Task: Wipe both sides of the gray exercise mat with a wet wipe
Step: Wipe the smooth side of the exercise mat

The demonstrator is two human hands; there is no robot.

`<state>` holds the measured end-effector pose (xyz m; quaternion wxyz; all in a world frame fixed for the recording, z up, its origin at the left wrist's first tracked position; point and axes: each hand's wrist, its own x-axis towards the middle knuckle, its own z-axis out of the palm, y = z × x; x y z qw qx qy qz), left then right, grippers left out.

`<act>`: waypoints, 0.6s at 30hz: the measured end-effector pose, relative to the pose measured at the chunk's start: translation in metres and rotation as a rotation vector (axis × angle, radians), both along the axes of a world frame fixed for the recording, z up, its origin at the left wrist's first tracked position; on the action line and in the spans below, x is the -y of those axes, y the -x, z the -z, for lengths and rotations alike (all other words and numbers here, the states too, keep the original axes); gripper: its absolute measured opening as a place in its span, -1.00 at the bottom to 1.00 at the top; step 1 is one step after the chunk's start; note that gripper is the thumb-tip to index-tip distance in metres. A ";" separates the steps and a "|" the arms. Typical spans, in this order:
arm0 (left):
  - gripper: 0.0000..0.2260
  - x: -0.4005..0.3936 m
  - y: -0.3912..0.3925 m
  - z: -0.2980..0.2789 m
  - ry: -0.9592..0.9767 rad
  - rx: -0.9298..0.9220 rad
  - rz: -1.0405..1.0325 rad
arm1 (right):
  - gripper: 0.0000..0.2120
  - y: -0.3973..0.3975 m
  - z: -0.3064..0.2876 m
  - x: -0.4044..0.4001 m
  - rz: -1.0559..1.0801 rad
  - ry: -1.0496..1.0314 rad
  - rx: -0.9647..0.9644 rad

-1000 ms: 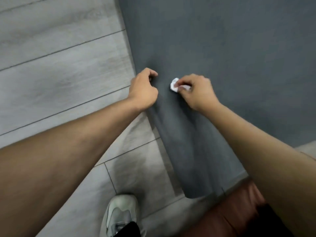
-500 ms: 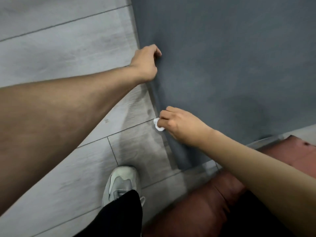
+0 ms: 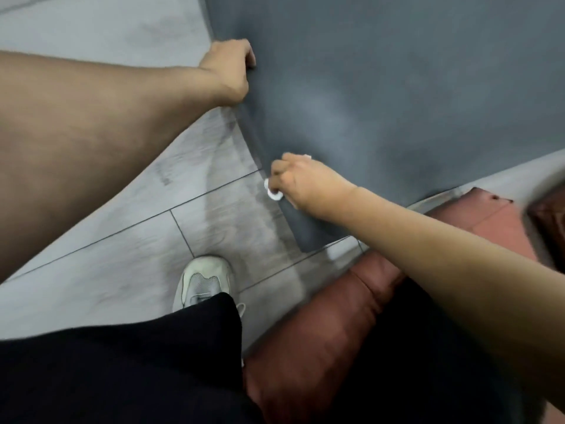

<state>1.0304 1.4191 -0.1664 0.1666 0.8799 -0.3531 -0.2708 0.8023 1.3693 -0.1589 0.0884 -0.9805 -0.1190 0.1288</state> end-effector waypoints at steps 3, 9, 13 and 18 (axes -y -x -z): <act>-0.65 0.008 0.002 -0.005 -0.036 0.027 0.017 | -0.76 0.037 -0.008 -0.001 0.007 -0.014 -0.026; -0.64 0.017 0.018 -0.010 -0.134 0.054 0.054 | -0.88 0.073 -0.037 0.007 0.051 -0.132 -0.263; -0.54 0.026 0.037 -0.014 -0.266 0.136 0.126 | -0.86 0.059 -0.061 0.034 0.407 -0.336 -0.068; -0.50 0.057 0.061 -0.028 -0.319 0.474 0.471 | -0.81 0.059 -0.038 0.146 0.836 -0.067 0.075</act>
